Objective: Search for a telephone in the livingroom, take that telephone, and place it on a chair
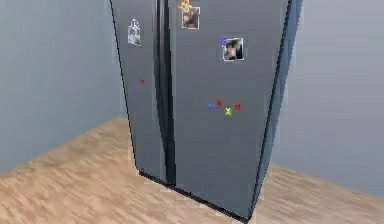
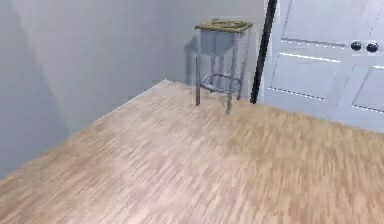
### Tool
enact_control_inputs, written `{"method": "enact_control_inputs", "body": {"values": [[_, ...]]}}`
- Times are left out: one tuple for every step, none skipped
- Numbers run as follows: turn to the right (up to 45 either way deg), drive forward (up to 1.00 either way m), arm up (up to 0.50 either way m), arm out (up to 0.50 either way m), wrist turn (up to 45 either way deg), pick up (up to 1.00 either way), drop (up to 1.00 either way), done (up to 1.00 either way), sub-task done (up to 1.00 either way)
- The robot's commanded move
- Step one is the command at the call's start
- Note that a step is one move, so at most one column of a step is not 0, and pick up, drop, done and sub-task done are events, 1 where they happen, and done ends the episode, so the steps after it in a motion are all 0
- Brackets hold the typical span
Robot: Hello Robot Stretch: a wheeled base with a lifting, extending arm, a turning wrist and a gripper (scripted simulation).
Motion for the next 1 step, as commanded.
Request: {"method": "enact_control_inputs", "body": {"values": [[0.0,0.25,0.0,0.0,0.0,0.0,0.0,0.0,0.0]]}}
